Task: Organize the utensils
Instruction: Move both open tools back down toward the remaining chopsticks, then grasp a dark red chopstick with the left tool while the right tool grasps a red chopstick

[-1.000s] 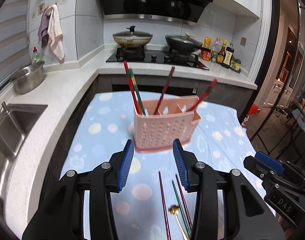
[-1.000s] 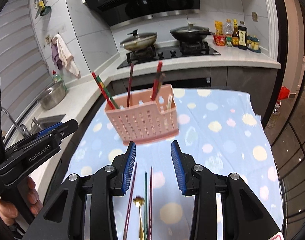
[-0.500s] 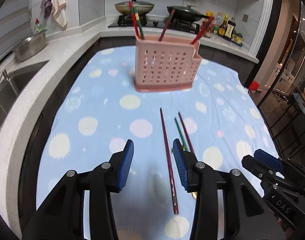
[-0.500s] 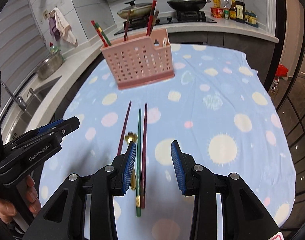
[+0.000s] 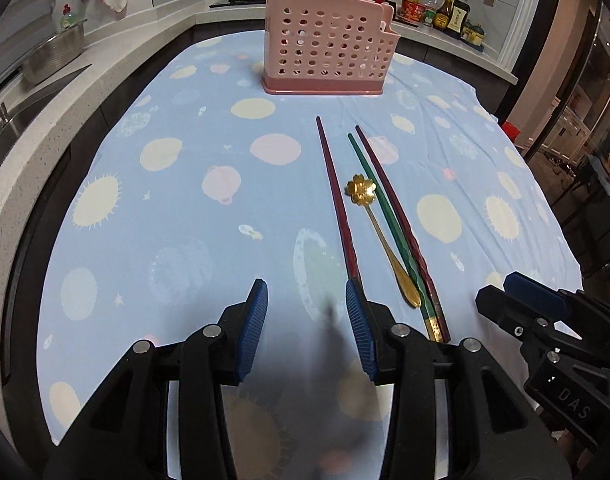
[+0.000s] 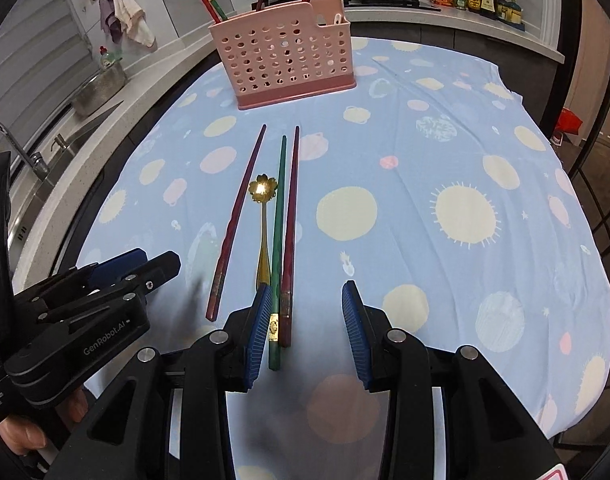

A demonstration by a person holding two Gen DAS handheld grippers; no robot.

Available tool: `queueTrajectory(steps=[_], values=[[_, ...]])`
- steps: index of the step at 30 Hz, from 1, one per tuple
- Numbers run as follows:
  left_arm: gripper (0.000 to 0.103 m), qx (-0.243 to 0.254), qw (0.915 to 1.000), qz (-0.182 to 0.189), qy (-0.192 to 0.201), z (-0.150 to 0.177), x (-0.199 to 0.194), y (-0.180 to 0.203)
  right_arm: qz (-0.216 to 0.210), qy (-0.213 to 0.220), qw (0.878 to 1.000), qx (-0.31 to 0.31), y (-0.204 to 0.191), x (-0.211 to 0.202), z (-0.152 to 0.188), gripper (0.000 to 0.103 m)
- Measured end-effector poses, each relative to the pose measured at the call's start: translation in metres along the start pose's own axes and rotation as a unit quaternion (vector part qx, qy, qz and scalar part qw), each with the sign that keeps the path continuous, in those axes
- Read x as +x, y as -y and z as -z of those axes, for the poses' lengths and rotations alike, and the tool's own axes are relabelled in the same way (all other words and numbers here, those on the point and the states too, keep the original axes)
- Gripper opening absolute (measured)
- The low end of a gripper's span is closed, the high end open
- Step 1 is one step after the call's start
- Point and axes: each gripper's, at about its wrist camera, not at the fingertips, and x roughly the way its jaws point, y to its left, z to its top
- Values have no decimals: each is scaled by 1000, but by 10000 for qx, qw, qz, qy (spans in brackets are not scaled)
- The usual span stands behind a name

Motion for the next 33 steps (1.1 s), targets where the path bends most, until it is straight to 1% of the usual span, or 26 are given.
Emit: queueTrajectory(steps=[8,21,28,30,32,33], values=[[39,103,9998,113,-136,11,7,9,23,-112,9999,12,4,5,9,36],[38,193,9992,225,-275,17,17,15,-4,-226,9997,-63,1,10,16,36],[38,275,9991,158,-277,18,22,20,7,-275,9996,-67,1,14,16,36],[34,286,9992,126,-259,17,22,19,-5,-293,9995,-95,-1,16,16,36],[26,284,9993,100,-243,17,22,17,-16,-322,9994,-139,-3,19,16,36],[24,267,9993,81,-240,17,22,15,-18,-334,9993,-148,-4,20,17,36]])
